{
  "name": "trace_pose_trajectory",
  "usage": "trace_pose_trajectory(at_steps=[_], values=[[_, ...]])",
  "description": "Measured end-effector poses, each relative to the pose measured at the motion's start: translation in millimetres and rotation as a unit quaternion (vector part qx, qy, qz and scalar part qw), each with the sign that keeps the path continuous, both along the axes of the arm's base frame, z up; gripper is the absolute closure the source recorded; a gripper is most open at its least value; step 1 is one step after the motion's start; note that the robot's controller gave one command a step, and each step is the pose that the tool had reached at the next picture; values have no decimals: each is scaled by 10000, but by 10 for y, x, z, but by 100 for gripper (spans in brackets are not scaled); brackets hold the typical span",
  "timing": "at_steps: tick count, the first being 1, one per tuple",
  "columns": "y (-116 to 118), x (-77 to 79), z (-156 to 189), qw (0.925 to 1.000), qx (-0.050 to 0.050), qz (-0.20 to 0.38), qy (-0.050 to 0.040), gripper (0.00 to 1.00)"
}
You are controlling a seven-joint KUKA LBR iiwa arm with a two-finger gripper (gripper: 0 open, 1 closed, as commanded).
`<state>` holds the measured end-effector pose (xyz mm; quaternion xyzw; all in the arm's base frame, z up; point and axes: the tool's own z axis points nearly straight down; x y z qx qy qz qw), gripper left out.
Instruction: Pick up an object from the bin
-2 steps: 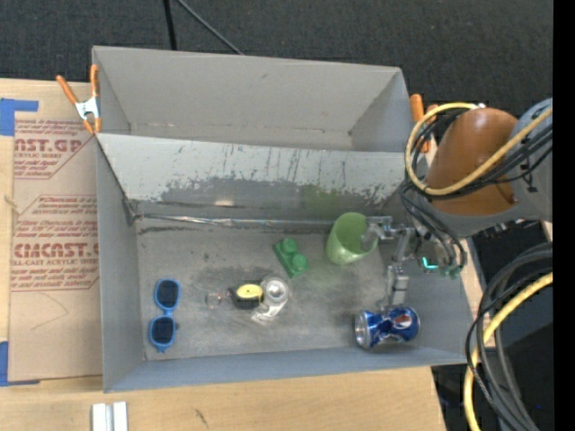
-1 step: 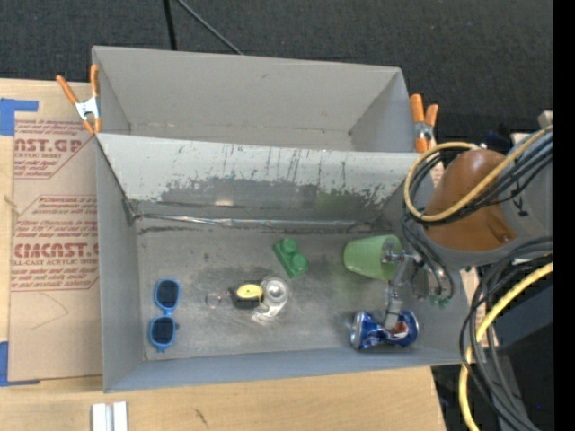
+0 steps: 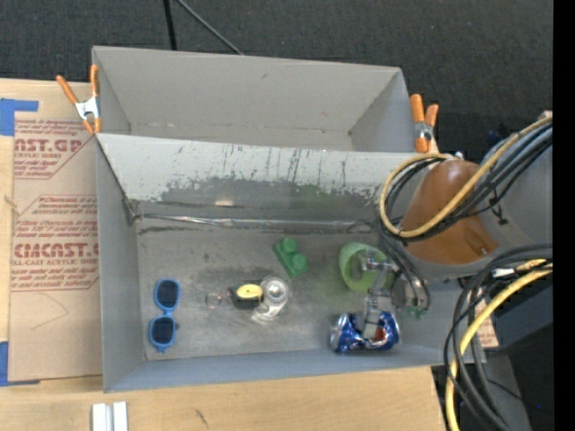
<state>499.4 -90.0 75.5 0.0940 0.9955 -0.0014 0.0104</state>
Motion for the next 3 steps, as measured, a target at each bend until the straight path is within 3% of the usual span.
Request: trace_pose_trajectory(at_steps=[1,2,3], values=[[-23,-3,35,10000,3,-3,50,100],[-8,-3,-15,10000,0,-10,-1,0],[378,-107,-3,9995,16,-314,-25,0]])
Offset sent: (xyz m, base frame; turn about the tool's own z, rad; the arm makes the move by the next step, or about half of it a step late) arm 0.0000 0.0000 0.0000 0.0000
